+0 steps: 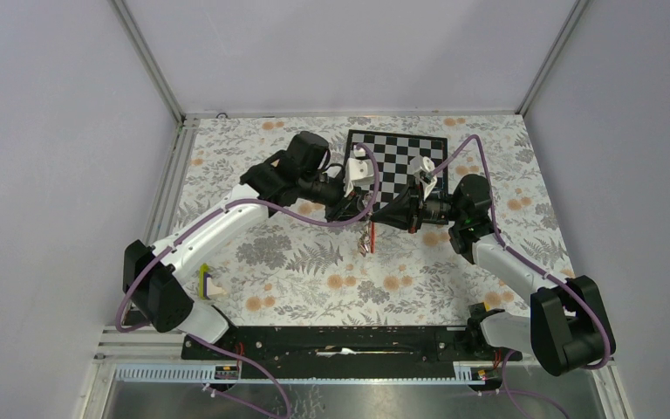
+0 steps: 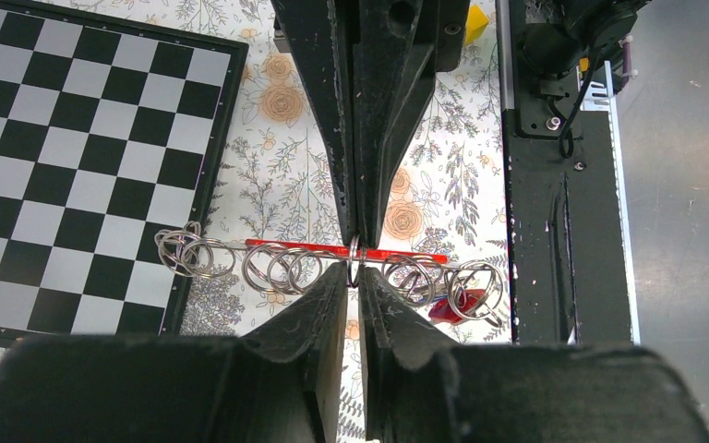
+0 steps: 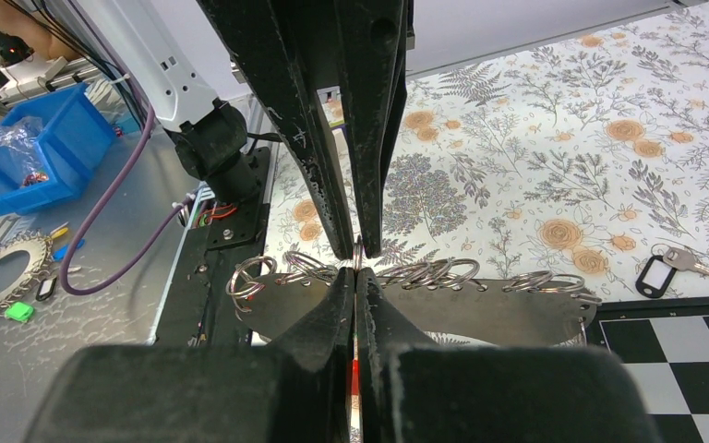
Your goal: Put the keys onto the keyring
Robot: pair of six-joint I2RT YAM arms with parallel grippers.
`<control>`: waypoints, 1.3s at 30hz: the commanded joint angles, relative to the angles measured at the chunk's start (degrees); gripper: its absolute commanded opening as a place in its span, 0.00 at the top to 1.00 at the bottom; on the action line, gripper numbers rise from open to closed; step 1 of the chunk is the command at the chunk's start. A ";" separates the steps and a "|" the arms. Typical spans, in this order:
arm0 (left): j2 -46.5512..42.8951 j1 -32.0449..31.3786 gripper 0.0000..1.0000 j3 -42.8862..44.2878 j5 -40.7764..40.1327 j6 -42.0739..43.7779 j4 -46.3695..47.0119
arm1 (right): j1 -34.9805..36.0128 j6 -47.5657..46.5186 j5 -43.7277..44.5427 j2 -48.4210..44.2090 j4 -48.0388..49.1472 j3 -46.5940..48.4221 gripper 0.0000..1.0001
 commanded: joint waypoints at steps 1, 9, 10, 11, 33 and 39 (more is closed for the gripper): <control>0.56 -0.20 0.85 3.04 1.99 0.36 1.77 | -0.29 0.39 -0.36 -0.41 3.45 1.56 1.00; 0.79 -0.19 1.00 4.00 2.09 1.21 -0.24 | -0.29 -0.25 0.11 -0.40 3.17 1.32 1.00; 0.61 -0.20 1.00 4.13 1.93 1.48 -0.63 | -0.26 -0.63 0.29 -0.57 2.96 1.20 0.98; 0.33 -0.25 1.00 4.06 1.48 1.85 -1.06 | -0.28 -1.29 0.53 -0.83 2.56 1.18 0.96; -10.22 -12.81 1.00 -6.03 -30.29 22.30 2.21 | -2.84 -20.32 -3.38 -4.22 -19.16 5.15 0.55; -9.66 -13.26 1.00 -6.20 -31.59 22.13 2.72 | -2.55 -17.71 -3.73 -3.99 -15.72 4.21 0.54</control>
